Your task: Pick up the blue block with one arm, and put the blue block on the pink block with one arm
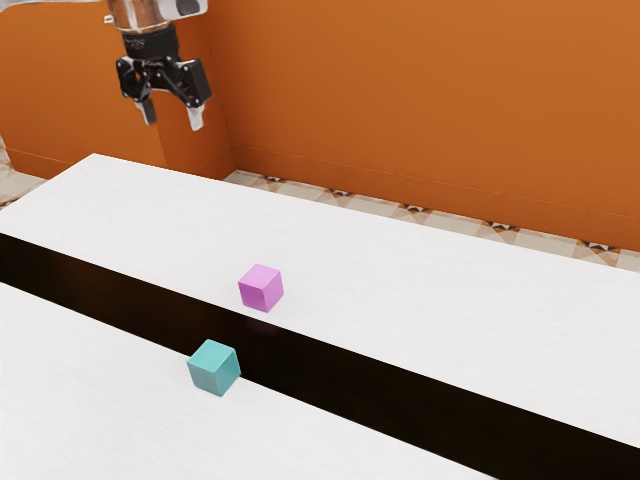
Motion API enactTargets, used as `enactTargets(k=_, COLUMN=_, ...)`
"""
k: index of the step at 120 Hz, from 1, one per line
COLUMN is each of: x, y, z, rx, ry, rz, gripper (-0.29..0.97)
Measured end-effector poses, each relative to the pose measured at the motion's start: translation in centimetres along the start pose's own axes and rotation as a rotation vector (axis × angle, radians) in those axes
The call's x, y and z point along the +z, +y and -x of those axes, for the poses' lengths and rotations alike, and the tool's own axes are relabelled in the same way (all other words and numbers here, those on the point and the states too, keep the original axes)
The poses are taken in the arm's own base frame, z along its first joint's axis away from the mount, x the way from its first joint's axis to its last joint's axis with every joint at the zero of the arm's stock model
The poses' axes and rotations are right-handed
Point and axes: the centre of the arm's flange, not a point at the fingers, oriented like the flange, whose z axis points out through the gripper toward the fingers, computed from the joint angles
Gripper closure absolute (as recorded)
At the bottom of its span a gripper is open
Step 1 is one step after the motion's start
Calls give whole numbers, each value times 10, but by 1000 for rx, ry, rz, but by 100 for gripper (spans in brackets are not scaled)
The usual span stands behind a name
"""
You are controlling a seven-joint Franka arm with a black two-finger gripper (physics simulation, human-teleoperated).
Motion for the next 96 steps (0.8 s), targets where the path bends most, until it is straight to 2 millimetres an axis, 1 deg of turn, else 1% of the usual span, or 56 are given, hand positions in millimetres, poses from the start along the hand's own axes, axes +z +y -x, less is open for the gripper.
enactTargets(k=18, x=1, y=0, z=0, rx=2, ry=-8, rz=10, gripper=0)
enactTargets(k=20, x=-1, y=0, z=1, rx=2, ry=-4, rz=13, gripper=0)
enactTargets(k=22, x=-8, y=-2, z=4, rx=-1, ry=7, rz=18, gripper=0)
enactTargets(k=24, x=-23, y=-5, z=10, rx=-5, ry=35, rz=22, gripper=0)
enactTargets(k=25, x=-36, y=-6, z=16, rx=-7, ry=59, rz=24, gripper=0)
enactTargets(k=26, x=-51, y=-5, z=24, rx=-7, ry=86, rz=25, gripper=0)
enactTargets(k=28, x=-86, y=-2, z=46, rx=-3, ry=149, rz=25, gripper=0)
enactTargets(k=29, x=-101, y=1, z=56, rx=2, ry=176, rz=25, gripper=0)
enactTargets(k=32, x=-132, y=12, z=80, rx=20, ry=235, rz=24, gripper=0)
enactTargets(k=34, x=-145, y=21, z=91, rx=37, ry=258, rz=26, gripper=0)
enactTargets(k=36, x=-152, y=32, z=97, rx=57, ry=274, rz=29, gripper=0)
enactTargets(k=39, x=-157, y=48, z=103, rx=91, ry=285, rz=40, gripper=0)
enactTargets(k=41, x=-156, y=59, z=102, rx=114, ry=282, rz=51, gripper=0)
enactTargets(k=45, x=-140, y=78, z=89, rx=156, ry=250, rz=74, gripper=0)
enactTargets(k=49, x=-129, y=86, z=80, rx=173, ry=226, rz=88, gripper=0)
enactTargets(k=52, x=-120, y=84, z=73, rx=170, ry=207, rz=91, gripper=0)
enactTargets(k=58, x=-104, y=71, z=64, rx=144, ry=178, rz=81, gripper=0)
enactTargets(k=60, x=-96, y=68, z=60, rx=138, ry=163, rz=73, gripper=0)
enactTargets(k=65, x=-73, y=70, z=52, rx=139, ry=127, rz=45, gripper=0)
enactTargets(k=70, x=-40, y=80, z=44, rx=155, ry=76, rz=15, gripper=0)
enactTargets(k=75, x=0, y=89, z=36, rx=171, ry=21, rz=-10, gripper=0)
enactTargets(k=77, x=16, y=91, z=34, rx=176, ry=-1, rz=-19, gripper=0)
enactTargets(k=83, x=55, y=94, z=29, rx=183, ry=-44, rz=-39, gripper=0)
enactTargets(k=86, x=72, y=94, z=28, rx=185, ry=-60, rz=-46, gripper=0)
enactTargets(k=91, x=94, y=93, z=25, rx=188, ry=-73, rz=-57, gripper=0)
enactTargets(k=96, x=111, y=94, z=21, rx=195, ry=-75, rz=-67, gripper=0)
